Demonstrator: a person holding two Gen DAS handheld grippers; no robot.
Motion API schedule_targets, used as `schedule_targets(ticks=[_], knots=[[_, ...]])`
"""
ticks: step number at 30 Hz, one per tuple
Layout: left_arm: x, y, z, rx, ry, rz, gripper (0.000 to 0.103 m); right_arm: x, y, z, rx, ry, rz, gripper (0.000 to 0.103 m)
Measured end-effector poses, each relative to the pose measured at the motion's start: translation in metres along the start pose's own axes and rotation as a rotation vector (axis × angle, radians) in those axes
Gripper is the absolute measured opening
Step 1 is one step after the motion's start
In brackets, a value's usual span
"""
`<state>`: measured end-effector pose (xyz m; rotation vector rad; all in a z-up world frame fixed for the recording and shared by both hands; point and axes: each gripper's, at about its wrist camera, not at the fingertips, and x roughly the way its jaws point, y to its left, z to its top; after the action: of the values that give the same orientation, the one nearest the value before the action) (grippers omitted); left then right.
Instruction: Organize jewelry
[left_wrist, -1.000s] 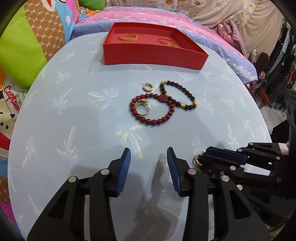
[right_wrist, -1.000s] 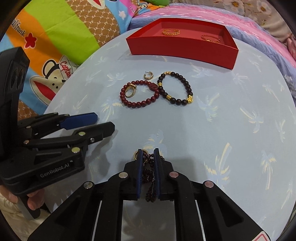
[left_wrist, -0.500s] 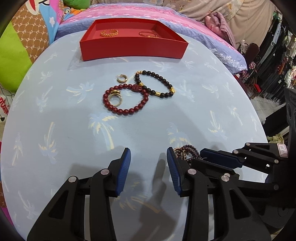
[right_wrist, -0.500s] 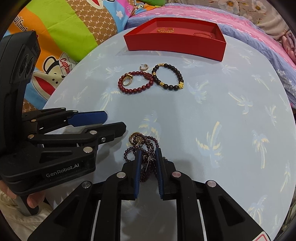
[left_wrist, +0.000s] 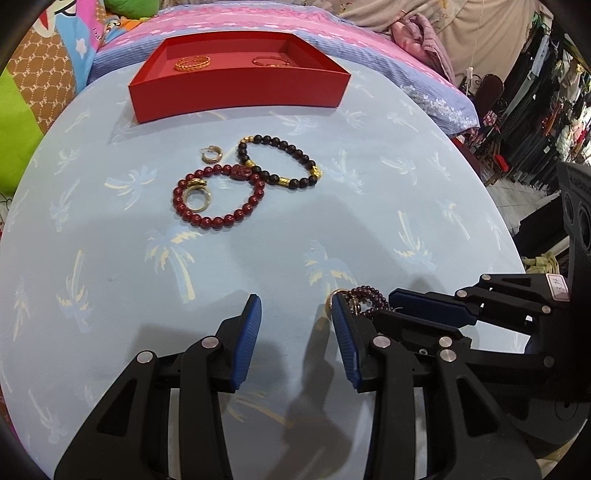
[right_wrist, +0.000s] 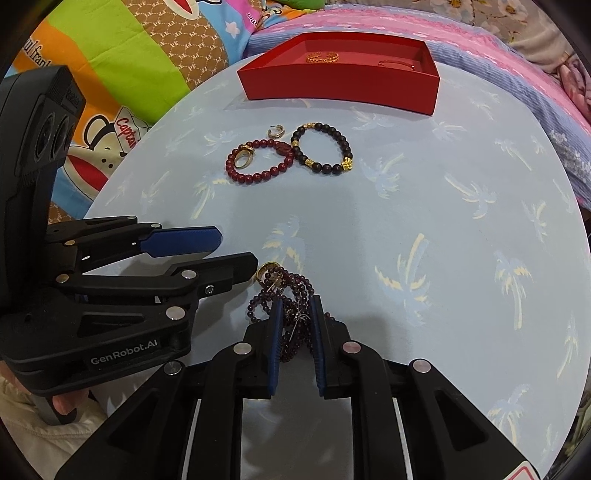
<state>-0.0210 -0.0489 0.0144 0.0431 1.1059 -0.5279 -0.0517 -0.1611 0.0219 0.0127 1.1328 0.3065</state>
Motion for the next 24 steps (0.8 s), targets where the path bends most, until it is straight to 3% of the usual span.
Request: schedule_targets(ticks=[5,11,24], knots=[[0.004,-0.008,0.003,0.031,0.001,0.011,0.037,-0.002,-0.006,-0.002,-0.008,-0.003,0.021,0.014],[0.008,-0.025,0.002,0.131,-0.001,0.096,0.038,-0.002,-0.006,-0.002,-0.023,-0.002,0.031,0.014],[0.017,-0.016,0.019,0.051,-0.006,0.11,0.038,-0.006,-0.008,-0.015,-0.072,0.014,0.054,0.014]])
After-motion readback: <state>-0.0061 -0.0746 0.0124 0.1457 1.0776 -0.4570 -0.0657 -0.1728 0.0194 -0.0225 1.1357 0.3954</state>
